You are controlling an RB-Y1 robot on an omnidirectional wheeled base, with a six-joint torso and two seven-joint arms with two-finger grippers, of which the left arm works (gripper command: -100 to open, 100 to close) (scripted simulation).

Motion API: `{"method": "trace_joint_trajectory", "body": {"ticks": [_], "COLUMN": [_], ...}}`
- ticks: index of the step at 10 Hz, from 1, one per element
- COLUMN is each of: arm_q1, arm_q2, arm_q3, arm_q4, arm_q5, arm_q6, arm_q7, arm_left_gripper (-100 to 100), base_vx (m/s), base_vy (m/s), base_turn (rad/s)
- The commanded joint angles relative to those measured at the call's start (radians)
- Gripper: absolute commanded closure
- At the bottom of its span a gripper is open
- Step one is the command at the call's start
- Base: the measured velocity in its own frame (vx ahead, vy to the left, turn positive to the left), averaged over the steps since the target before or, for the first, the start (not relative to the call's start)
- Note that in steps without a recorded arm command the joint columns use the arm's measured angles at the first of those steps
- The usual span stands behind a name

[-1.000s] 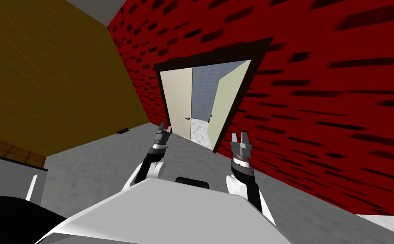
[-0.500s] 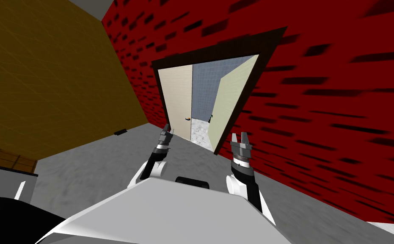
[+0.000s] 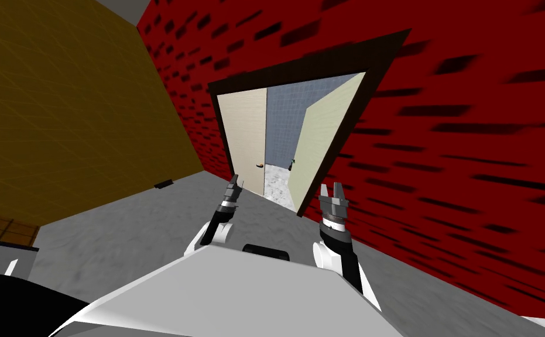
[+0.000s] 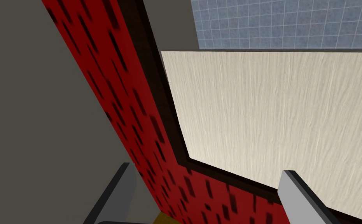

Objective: Push the door open

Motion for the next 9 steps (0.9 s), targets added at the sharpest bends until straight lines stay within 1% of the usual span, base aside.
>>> {"method": "trace_joint_trajectory", "body": {"ticks": [1, 9], "arm_q1": [-0.019, -0.098], "arm_q2": [0.006, 0.028], "arm_q3": [-0.002, -0.023], "arm_q4": [0.036, 0.238], "arm_q5": [0.0, -0.002], "arm_q6": [-0.003, -0.05], "arm_q7": [0.005, 0.028], "arm_left_gripper": [-100, -100], "base_vx": [0.097, 0.098], "base_vy": [0.055, 0.053], "base_turn": [-0.004, -0.007]}}
